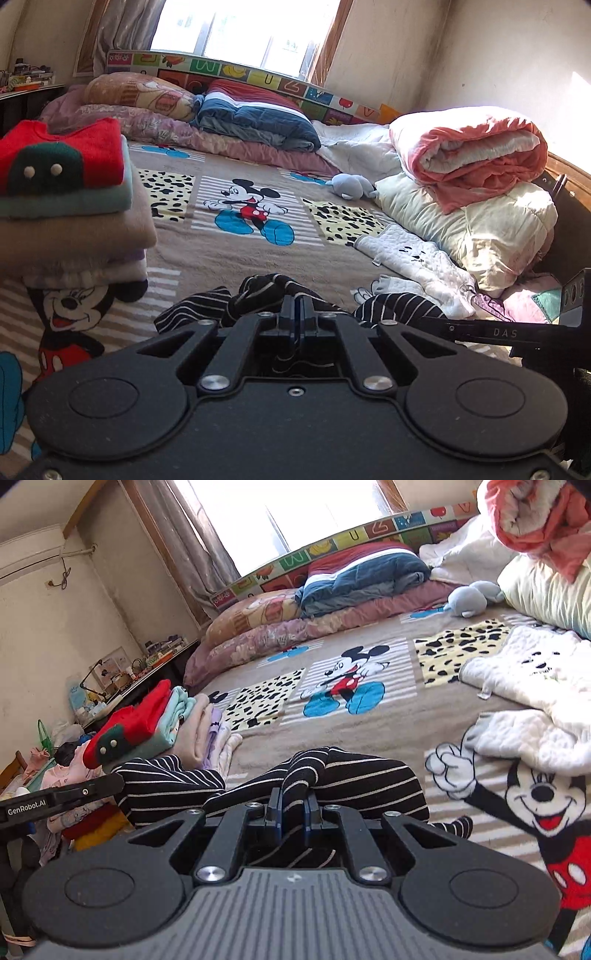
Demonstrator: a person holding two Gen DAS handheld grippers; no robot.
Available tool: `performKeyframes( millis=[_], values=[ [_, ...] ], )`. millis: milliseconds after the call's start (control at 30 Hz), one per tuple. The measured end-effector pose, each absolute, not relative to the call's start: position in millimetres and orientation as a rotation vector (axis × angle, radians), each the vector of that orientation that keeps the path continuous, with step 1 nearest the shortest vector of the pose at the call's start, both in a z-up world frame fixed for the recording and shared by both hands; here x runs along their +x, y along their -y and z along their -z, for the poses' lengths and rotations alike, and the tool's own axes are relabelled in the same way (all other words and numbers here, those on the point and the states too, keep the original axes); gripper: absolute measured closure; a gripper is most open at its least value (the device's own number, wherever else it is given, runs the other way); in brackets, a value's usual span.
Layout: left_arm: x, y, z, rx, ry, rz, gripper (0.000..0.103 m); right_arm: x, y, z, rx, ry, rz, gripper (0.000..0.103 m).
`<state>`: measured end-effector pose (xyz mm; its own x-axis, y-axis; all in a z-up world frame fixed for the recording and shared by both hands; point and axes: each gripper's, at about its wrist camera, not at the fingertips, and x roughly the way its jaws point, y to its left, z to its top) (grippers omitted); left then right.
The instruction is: Fold clothes
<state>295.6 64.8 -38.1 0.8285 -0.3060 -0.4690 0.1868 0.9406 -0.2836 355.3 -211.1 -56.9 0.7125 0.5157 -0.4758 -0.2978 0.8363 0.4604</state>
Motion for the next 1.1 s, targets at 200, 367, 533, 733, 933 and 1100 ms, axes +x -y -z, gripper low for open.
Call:
performKeyframes(
  millis=[200,367,533,733,933,1100],
  values=[
    [255.4,-57.3,65.3,-0.260,-0.617,0.262,0.103,313.1,211.7,89.5,0.409,-0.720,-0.420,0.091],
    [229.6,-55.1,80.3,-0.262,-0.667,0.252,0.103,284.9,211.3,110.9,0.401,-0.788,-0.360,0.090],
    [204.2,-56.2,101.0,-0.296,-0.743,0.232,0.103,258.6,214.4,128.4,0.427,-0.839,-0.305,0.088],
    [163.4,-51.5,122.2,-0.407,-0.867,0.252,0.103,213.5,218.8,134.0,0.489,-0.859,-0.272,0.066],
    [116.1,-36.3,134.8,-0.573,-0.976,0.260,0.058,155.0,219.1,135.5,0.565,-0.850,-0.283,0.062],
    [73.6,-22.7,148.7,-0.766,-1.132,0.247,0.043,102.0,229.6,141.1,0.791,-0.834,-0.311,0.053]
  ],
)
